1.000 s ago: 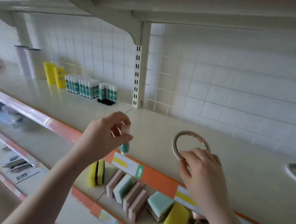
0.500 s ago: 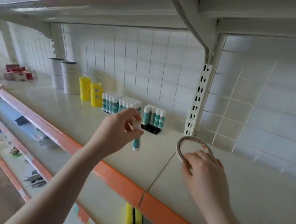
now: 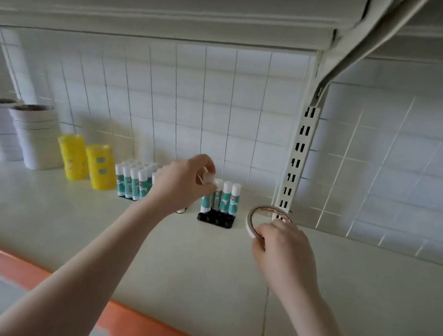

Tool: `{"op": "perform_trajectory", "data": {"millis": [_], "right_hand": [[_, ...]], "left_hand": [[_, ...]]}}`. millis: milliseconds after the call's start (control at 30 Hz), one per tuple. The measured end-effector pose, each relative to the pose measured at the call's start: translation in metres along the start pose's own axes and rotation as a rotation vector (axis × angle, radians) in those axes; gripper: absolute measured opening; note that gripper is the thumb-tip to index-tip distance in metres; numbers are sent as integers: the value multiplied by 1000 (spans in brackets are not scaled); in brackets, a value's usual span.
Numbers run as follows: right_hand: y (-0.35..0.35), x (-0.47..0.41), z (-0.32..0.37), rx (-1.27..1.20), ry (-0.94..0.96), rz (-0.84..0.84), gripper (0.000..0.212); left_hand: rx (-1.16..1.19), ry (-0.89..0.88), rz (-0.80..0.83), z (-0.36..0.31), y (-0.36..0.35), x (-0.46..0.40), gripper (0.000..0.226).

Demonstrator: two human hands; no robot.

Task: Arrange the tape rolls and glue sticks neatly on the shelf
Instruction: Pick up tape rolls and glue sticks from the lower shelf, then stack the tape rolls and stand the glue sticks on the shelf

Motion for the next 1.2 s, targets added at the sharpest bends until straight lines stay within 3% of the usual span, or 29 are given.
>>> {"op": "perform_trajectory", "data": {"millis": [433,1000,1200], "right_hand": [[-42,-21,18,81,-116,24,34],[-52,-12,15,109,-131,61,38],[-50,-11,16,93,-107,4,56]], "left_hand": [[-20,-107,131,28,-47,-54,24],[29,-251,-59,38,-64,-55,18],[-5,-338,-201,39,-66,-50,17]]}}
Point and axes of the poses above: each hand's wrist, its own x-axis away from the middle knuckle, its own y-axis out of the back of the hand, z = x × y, the point moved 4 cm from there along -x, towards the middle knuckle, and after that the axes turned 12 degrees about y, right-handed, at the moved point
